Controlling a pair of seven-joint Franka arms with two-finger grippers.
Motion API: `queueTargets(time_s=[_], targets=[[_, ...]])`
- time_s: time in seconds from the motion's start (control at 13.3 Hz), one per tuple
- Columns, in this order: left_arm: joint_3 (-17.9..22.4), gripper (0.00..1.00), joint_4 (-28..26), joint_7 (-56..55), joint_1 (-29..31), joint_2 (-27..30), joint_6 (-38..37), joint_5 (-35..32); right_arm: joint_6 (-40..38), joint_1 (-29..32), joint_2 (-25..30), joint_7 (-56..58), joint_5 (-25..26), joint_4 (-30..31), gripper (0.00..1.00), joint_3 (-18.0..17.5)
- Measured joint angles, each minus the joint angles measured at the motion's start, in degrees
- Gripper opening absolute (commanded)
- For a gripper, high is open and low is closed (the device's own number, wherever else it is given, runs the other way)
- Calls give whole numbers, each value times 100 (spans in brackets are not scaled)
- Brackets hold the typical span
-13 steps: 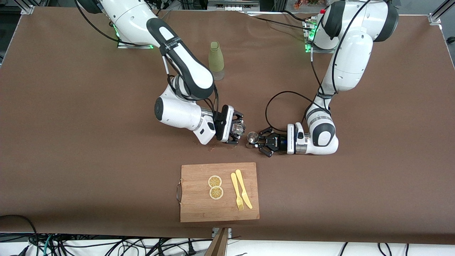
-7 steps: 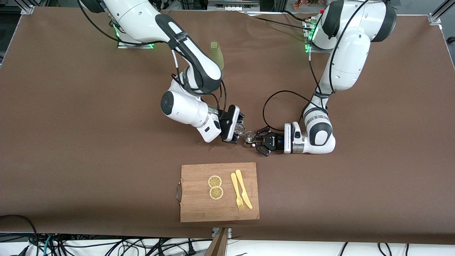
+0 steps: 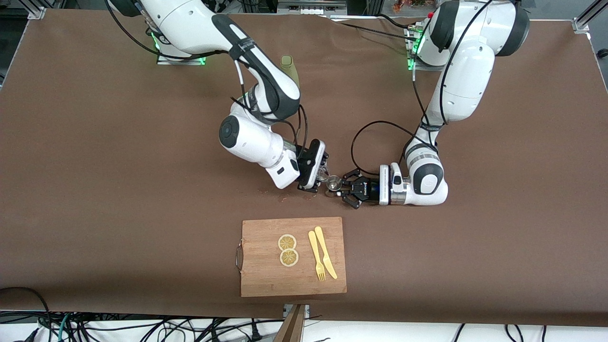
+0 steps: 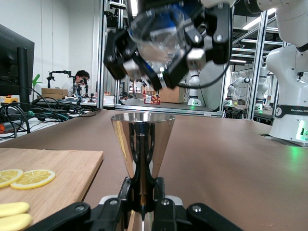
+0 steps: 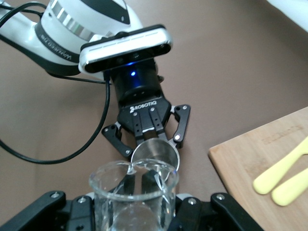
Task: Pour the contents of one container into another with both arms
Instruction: 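Tilt the glass cup with the right gripper, pouring into the jigger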
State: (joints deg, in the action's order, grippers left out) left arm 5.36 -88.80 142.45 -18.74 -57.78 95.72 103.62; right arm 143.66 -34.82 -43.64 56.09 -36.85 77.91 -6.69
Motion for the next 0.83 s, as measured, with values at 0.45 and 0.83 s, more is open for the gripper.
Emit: queueTargets(time_s=[0.45,0.83], targets=[[-1,0,-3,0,-1,-30,0,0,0,-101,-10,-372,521,-88,1,0],[-2,0,-4,0,-2,-37,0,0,2,-104,-24,-373,554,-88,1,14]])
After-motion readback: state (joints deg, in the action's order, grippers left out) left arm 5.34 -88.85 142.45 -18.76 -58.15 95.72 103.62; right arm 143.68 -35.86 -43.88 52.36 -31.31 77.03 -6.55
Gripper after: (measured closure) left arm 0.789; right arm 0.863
